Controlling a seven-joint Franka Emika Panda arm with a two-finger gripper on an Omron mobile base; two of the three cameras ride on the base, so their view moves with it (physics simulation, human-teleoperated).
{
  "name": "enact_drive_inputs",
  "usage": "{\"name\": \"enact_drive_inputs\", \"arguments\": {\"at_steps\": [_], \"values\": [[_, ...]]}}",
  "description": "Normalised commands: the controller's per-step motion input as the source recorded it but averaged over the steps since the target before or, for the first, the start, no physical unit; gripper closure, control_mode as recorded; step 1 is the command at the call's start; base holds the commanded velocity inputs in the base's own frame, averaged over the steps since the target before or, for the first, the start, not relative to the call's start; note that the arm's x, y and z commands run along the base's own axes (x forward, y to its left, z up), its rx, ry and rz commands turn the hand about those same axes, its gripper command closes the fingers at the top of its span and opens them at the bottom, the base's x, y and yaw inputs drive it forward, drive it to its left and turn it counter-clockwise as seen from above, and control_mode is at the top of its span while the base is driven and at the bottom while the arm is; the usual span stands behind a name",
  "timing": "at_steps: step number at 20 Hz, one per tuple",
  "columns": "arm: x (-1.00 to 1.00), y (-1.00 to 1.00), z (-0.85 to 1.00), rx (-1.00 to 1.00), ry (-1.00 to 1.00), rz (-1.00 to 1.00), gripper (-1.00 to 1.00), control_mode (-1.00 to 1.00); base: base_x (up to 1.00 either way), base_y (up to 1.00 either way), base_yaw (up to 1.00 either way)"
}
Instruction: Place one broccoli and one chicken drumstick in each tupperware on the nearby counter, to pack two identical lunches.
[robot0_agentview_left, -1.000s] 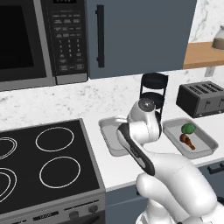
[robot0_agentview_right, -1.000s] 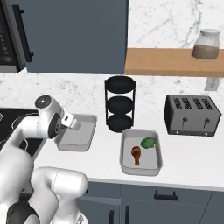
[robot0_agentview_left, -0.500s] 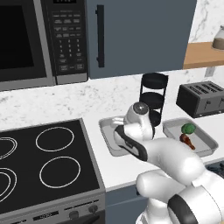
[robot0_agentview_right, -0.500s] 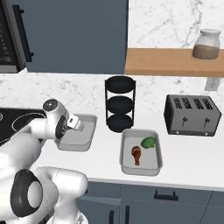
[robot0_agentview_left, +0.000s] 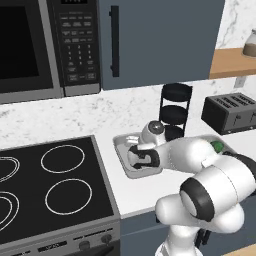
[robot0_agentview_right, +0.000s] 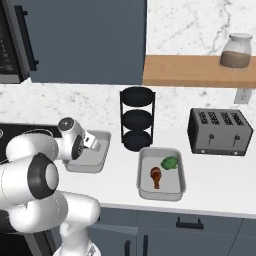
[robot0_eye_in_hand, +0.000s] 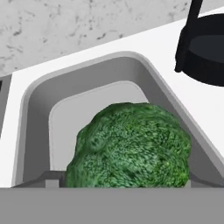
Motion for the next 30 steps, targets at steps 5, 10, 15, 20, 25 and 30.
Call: {"name": "enact_drive_inputs", "arguments": {"at_steps": [5, 10, 15, 20, 25, 30], "values": [[0.36, 0.01, -0.01, 0.0, 0.0, 0.0, -1.0, -1.0, 0.0, 0.0, 0.0], [0.18, 0.05, 0.03, 0.0, 0.0, 0.0, -1.0, -1.0, 0.0, 0.0, 0.0], [-0.39, 0.0, 0.4, 0.0, -0.01, 0.0, -1.0, -1.0, 0.0, 0.0, 0.0], [-0.98, -0.16, 0.9, 0.01, -0.07, 0.0, -1.0, -1.0, 0.0, 0.0, 0.0], [-0.93, -0.32, 0.96, 0.05, -0.01, 0.0, -1.0, -1.0, 0.0, 0.0, 0.0], [-0.95, -0.19, 0.89, 0.0, -0.01, 0.0, -1.0, -1.0, 0.0, 0.0, 0.0]]}}
